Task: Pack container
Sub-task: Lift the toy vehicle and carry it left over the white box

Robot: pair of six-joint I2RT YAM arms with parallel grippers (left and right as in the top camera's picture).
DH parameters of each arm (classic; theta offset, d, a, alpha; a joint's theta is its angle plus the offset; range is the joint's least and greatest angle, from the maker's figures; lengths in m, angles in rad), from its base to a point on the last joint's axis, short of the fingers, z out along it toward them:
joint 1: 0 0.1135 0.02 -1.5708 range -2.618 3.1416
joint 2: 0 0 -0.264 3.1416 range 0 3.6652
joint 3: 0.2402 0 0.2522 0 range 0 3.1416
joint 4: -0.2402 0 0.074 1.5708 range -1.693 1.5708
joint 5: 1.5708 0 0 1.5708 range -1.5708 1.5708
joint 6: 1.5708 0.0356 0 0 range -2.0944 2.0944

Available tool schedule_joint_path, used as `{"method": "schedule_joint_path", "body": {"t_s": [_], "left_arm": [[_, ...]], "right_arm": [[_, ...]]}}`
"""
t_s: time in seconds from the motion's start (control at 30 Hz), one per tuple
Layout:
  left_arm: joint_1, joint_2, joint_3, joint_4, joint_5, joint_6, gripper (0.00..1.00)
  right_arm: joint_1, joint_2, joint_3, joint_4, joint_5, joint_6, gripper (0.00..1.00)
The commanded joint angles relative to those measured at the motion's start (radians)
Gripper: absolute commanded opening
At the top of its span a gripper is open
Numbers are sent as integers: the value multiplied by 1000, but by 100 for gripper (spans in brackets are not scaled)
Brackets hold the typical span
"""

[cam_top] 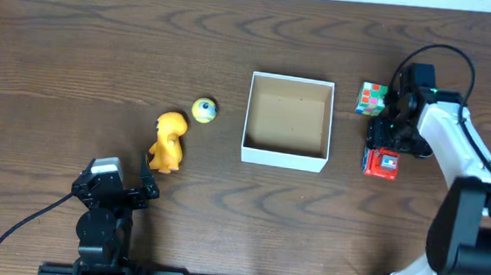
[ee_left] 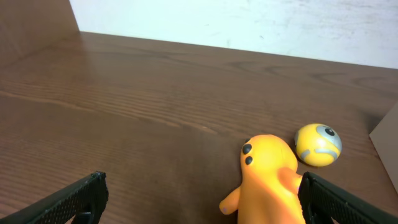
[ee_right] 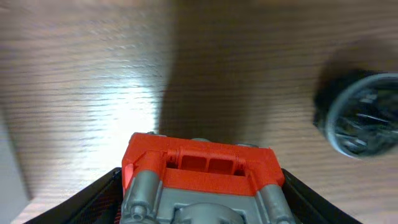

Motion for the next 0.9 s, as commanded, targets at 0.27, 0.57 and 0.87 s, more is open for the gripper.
{"method": "schedule_joint_path", "body": {"t_s": [0.27, 0.57, 0.87], "left_arm": [[6, -6, -25, -5, -8, 17, 98], [6, -6, -25, -5, -8, 17, 98], [6, -6, -25, -5, -8, 17, 98]], "right_arm": [[208, -285, 14, -1, 2, 95, 58], [329, -455, 15, 56, 2, 190, 53], [493, -402, 14, 194, 71, 361, 51]]}}
